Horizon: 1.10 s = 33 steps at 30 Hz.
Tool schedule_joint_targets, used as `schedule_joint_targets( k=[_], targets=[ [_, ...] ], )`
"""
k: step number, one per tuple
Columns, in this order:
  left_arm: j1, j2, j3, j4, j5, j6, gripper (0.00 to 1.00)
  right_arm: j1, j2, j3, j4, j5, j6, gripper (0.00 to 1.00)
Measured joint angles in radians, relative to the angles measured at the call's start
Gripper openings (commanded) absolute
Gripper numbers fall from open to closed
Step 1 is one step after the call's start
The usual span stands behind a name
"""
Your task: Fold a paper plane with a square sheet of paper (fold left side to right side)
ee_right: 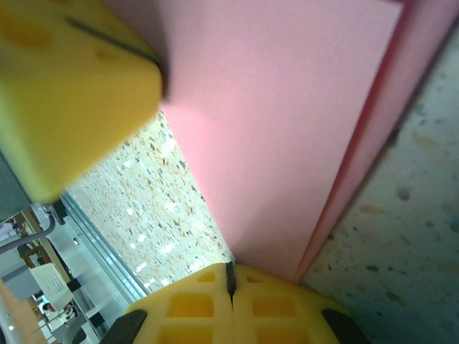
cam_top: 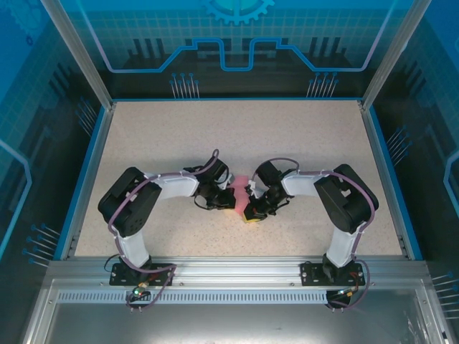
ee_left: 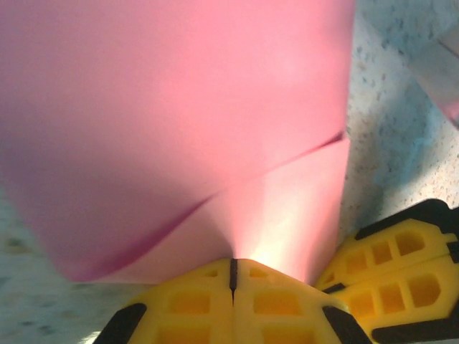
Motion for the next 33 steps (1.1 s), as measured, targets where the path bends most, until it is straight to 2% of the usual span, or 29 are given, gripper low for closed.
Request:
schedule_joint_targets(
  k=[9, 14, 17, 22, 26, 33],
  targets=[
    [0.13, -0.002, 0.026, -0.084, -0.019, 0.114, 0.03, 0.0, 0.0, 0.005, -0.01, 0.005, -0.009, 0.0],
    [0.15, -0.026, 0.043, -0.138, -0.072, 0.131, 0.06, 0.0, 0.0, 0.01, -0.023, 0.011, -0.012, 0.0],
    [0.126, -0.096, 0.043, -0.154, -0.09, 0.119, 0.07, 0.0, 0.002, 0.014, -0.03, 0.012, -0.013, 0.0],
    [0.0, -0.183, 0.045, -0.108, -0.082, 0.055, 0.08, 0.0, 0.008, 0.023, -0.041, 0.011, -0.013, 0.0],
    [-0.071, -0.131, 0.056, -0.069, -0.071, 0.016, 0.07, 0.0, 0.01, 0.023, -0.041, 0.009, -0.013, 0.0],
    [-0.082, 0.043, 0.09, -0.049, -0.079, -0.007, 0.05, 0.0, 0.011, 0.026, -0.045, 0.008, -0.013, 0.0]
  ],
)
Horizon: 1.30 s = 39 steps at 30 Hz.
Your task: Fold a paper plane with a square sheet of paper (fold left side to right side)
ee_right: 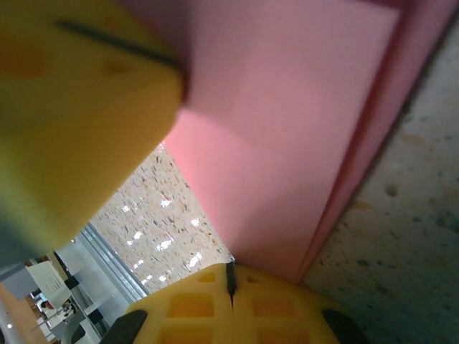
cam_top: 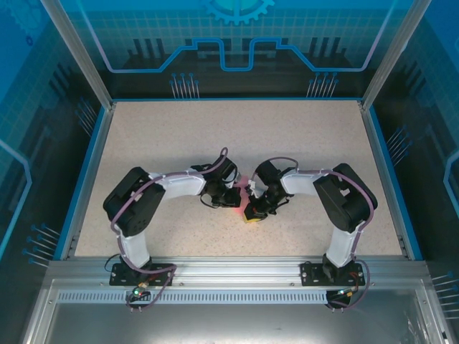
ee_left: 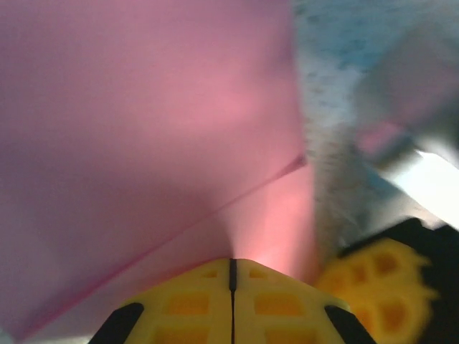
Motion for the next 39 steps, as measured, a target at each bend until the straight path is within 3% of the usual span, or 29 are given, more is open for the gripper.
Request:
schedule_joint_targets(
  k=[22, 30, 35, 39],
  targets=[
    [-0.007, 0.017, 0.016, 0.01, -0.006, -0.001, 0.04, -0.017, -0.087, -0.114, 0.084, 0.015, -0.004, 0.0],
    [-0.008, 0.022, 0.023, 0.004, 0.001, 0.0, 0.05, -0.051, -0.135, -0.156, 0.036, 0.021, -0.026, 0.0],
    [-0.006, 0.022, 0.028, 0.001, -0.01, 0.0, 0.17, -0.06, -0.182, -0.161, -0.071, 0.066, -0.037, 0.01],
    [-0.004, -0.004, 0.028, -0.009, -0.017, -0.003, 0.33, -0.064, -0.238, -0.158, -0.129, 0.094, -0.051, 0.16]
  ],
)
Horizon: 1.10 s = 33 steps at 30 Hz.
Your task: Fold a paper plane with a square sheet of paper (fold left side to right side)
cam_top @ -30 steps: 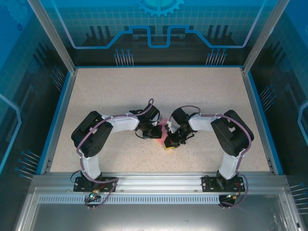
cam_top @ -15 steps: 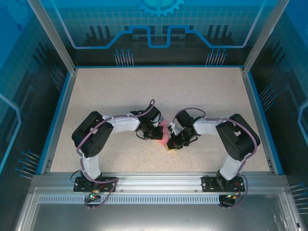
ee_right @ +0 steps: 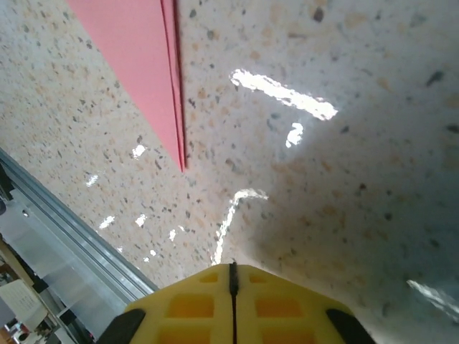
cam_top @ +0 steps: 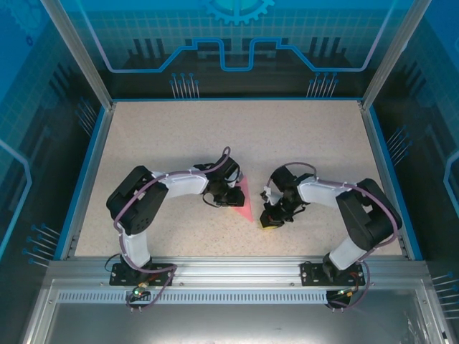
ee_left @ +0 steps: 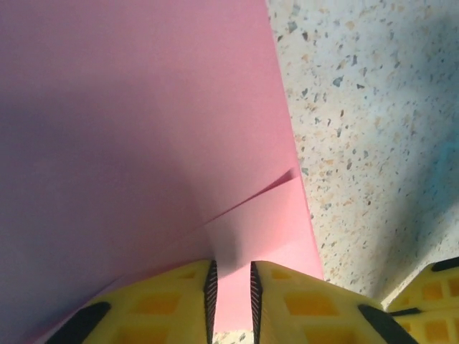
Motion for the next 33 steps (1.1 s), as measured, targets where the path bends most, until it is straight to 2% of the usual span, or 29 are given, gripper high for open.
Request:
schedule_joint_targets(
  k=[4, 6, 9, 13, 17, 25, 33],
  targets=[
    [0.03, -0.094, -0.003, -0.018, -0.003, -0.021, 0.46, 0.0, -0.015, 0.048, -0.011, 0.021, -0.027, 0.34],
    [0.06, -0.172, -0.02, -0.011, -0.002, -0.036, 0.51, 0.0, -0.015, 0.081, 0.002, 0.027, -0.042, 0.4],
    [0.121, -0.279, -0.075, 0.011, 0.005, -0.071, 0.56, 0.0, 0.0, 0.145, 0.025, 0.036, -0.068, 0.47],
    [0.185, -0.321, -0.164, 0.039, 0.026, -0.127, 0.58, 0.0, 0.072, 0.236, 0.074, 0.038, -0.101, 0.49],
    [0.19, -0.301, -0.231, 0.049, 0.053, -0.182, 0.6, 0.0, 0.17, 0.3, 0.101, 0.034, -0.124, 0.41],
    [0.189, -0.248, -0.257, 0.137, 0.108, -0.262, 0.62, 0.0, 0.24, 0.323, 0.11, 0.027, -0.143, 0.12],
    [0.183, -0.21, -0.257, 0.192, 0.149, -0.288, 0.62, -0.002, 0.24, 0.323, 0.11, 0.031, -0.143, 0.08]
  ],
)
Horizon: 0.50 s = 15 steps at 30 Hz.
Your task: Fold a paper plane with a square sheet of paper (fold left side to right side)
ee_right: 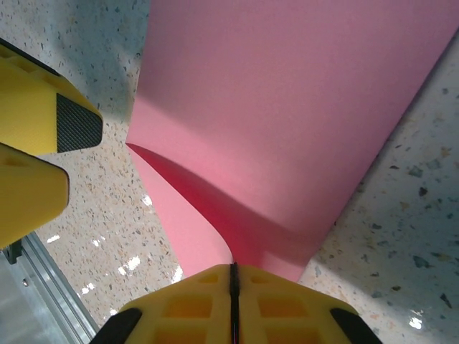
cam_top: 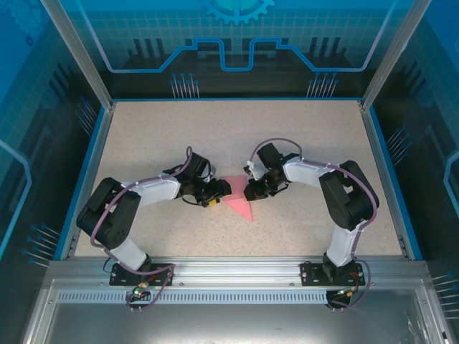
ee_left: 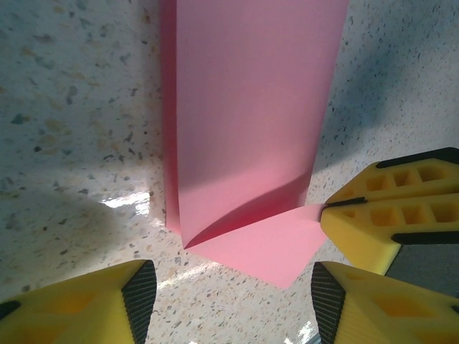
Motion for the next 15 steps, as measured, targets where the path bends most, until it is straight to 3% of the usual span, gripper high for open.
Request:
schedule_joint_targets(
  k=[8, 15],
  targets=[
    [-0.027, 0.049, 0.002, 0.008, 0.002, 0.001, 0.6, -0.003, 0.0, 0.0, -0.001, 0.011, 0.0, 0.07],
    [-0.035, 0.068, 0.021, 0.015, 0.005, -0.015, 0.43, -0.005, 0.0, -0.001, 0.0, 0.015, 0.0, 0.11]
  ],
)
